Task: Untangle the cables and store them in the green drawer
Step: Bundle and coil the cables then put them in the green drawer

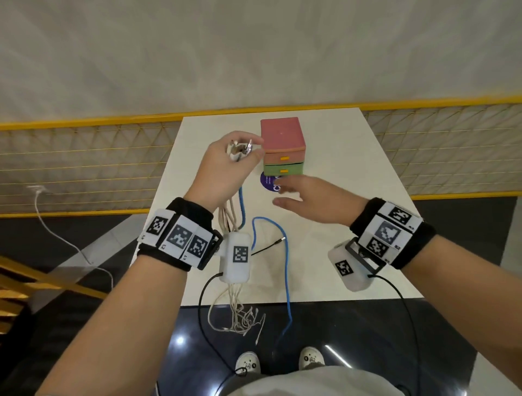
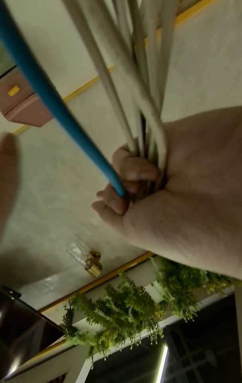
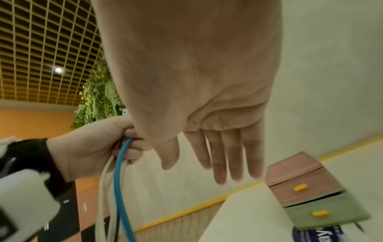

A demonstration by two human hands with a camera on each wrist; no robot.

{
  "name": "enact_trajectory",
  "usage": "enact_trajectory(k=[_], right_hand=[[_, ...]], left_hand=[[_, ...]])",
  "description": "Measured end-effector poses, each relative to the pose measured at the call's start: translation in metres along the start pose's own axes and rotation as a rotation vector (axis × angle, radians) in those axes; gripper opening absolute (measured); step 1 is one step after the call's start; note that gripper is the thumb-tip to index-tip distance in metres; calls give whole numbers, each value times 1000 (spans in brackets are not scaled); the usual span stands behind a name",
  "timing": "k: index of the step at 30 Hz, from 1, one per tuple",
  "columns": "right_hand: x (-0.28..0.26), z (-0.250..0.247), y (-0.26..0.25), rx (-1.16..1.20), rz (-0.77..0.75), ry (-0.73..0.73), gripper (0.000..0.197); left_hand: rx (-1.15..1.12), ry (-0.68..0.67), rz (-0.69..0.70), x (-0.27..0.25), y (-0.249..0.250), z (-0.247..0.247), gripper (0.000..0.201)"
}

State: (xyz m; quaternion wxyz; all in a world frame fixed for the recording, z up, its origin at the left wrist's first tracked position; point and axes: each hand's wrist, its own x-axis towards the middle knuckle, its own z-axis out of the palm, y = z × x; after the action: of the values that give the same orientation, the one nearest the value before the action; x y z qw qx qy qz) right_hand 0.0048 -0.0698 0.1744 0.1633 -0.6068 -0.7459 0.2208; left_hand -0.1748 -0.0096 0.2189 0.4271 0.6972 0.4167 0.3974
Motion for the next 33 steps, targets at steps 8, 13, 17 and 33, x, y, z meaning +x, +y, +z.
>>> enact_trajectory(k=[8, 13, 17, 33], right_hand=[[22, 8, -44, 1112, -65, -217, 35], [11, 23, -45, 1423, -104, -481, 18], [-9, 42, -35, 1422, 37, -524, 31], [-13, 36, -44, 680, 101, -726, 49]], left_hand=[[-133, -64, 111, -4, 21, 23, 12], [-331, -33, 35, 3, 20, 7, 17], [-365, 11, 39, 11, 23, -4, 20], [-233, 19, 86, 2, 31, 0, 19]])
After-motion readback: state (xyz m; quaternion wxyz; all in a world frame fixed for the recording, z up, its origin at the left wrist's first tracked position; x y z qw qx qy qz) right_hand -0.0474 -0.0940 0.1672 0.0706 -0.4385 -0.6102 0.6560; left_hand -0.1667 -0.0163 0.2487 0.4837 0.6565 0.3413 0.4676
